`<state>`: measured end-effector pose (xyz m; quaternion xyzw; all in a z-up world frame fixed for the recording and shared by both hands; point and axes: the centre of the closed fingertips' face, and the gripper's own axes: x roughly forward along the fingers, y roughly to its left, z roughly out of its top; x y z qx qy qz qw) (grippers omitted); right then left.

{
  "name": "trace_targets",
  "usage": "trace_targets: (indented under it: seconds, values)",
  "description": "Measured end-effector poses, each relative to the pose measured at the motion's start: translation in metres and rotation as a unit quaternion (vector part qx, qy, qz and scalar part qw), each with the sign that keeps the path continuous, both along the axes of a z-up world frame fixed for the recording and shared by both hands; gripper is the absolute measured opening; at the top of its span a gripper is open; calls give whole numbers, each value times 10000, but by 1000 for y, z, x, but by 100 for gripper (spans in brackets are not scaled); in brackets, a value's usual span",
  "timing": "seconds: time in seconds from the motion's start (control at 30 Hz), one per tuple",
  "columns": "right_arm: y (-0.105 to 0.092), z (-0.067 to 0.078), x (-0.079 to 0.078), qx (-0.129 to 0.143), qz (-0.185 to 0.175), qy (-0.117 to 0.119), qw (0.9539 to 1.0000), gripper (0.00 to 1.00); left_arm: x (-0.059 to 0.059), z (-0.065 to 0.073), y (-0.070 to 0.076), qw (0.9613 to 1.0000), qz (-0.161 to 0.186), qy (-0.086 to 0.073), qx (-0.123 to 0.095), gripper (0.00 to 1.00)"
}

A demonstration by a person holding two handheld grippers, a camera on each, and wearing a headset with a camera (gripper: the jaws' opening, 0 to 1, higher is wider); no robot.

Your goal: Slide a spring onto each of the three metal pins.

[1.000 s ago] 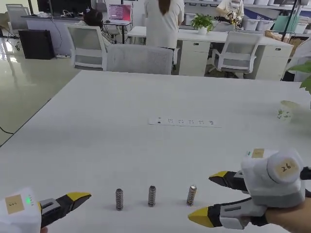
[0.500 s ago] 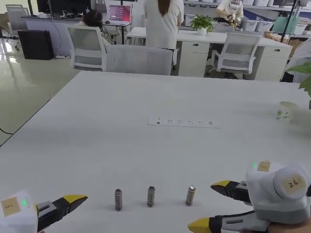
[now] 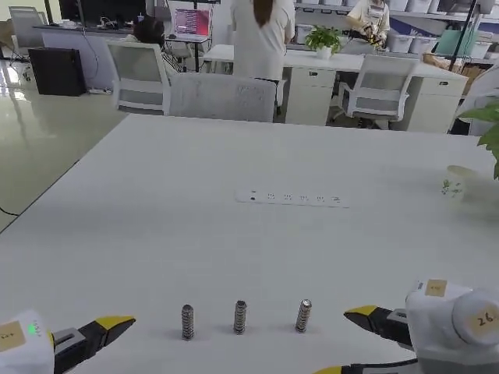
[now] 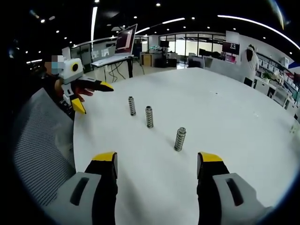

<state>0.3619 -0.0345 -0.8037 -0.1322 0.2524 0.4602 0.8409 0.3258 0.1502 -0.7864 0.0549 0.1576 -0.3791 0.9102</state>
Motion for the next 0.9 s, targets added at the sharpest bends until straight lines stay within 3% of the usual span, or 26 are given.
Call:
trace_targets:
  seconds: [0.9]
  values:
    - [-1, 0, 1, 28, -33, -25, 10000, 69, 1, -2, -2, 10000, 30, 29, 3, 72]
